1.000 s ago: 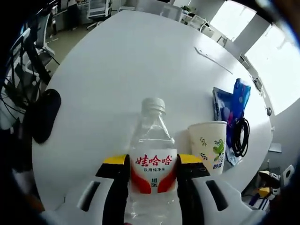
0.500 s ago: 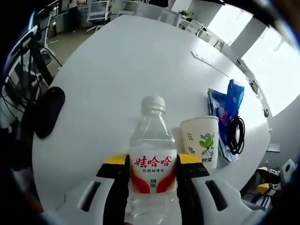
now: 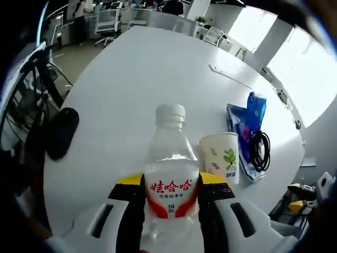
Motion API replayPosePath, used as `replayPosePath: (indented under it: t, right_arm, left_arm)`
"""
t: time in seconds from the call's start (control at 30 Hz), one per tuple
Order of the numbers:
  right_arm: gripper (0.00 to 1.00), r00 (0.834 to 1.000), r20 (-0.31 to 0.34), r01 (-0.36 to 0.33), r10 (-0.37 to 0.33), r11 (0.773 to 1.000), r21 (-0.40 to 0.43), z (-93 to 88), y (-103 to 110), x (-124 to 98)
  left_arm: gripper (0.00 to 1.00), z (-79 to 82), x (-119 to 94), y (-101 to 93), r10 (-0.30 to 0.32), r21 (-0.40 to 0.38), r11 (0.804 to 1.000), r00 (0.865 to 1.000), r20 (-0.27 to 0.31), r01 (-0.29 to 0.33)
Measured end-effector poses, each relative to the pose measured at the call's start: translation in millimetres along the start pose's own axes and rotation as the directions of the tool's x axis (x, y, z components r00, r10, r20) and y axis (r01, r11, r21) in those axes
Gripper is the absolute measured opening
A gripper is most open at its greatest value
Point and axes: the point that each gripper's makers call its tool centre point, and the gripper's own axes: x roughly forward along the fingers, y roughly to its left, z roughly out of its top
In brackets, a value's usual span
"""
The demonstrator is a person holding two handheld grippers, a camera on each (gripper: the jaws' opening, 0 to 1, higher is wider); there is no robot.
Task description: Arrange the tabletop items into an orderly group along one side of the table until the central work area is clear of visible clutter.
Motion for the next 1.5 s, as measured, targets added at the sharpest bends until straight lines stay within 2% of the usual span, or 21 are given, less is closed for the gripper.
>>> replayPosePath:
  t: [0.43, 0.9, 1.23, 1.5]
  right_arm:
    - [0.44, 1.0, 0.001, -0.005, 0.005, 1.0, 0.004, -3.2, 3.0, 1.3]
    - [0.43, 1.0, 0.011, -0.01, 0.01, 1.0, 0.009, -2.7, 5.7, 1.9]
    - [0.43, 1.0, 0.019, -0.012, 0.011, 1.0, 0.018, -3.6, 6.6, 2.3]
    - [0.43, 1.0, 0.022, -0.014, 0.014, 1.0, 0.025, -5.3, 7.6, 3.2]
  left_arm:
    - [0.38, -8.1, -17.1, -1.7, 0.005, 0.017, 1.0, 0.999, 0.044, -0.006]
    - [0.37, -15.4, -33.0, -7.5, 0.014, 0.092, 0.995, 0.996, 0.089, -0.022]
    - [0.37, -28.3, -41.8, -15.4, 0.024, 0.161, 0.986, 0.994, 0.103, -0.041]
    - [0.37, -30.6, -48.1, -12.5, 0.027, 0.157, 0.987, 0.993, 0.116, -0.045]
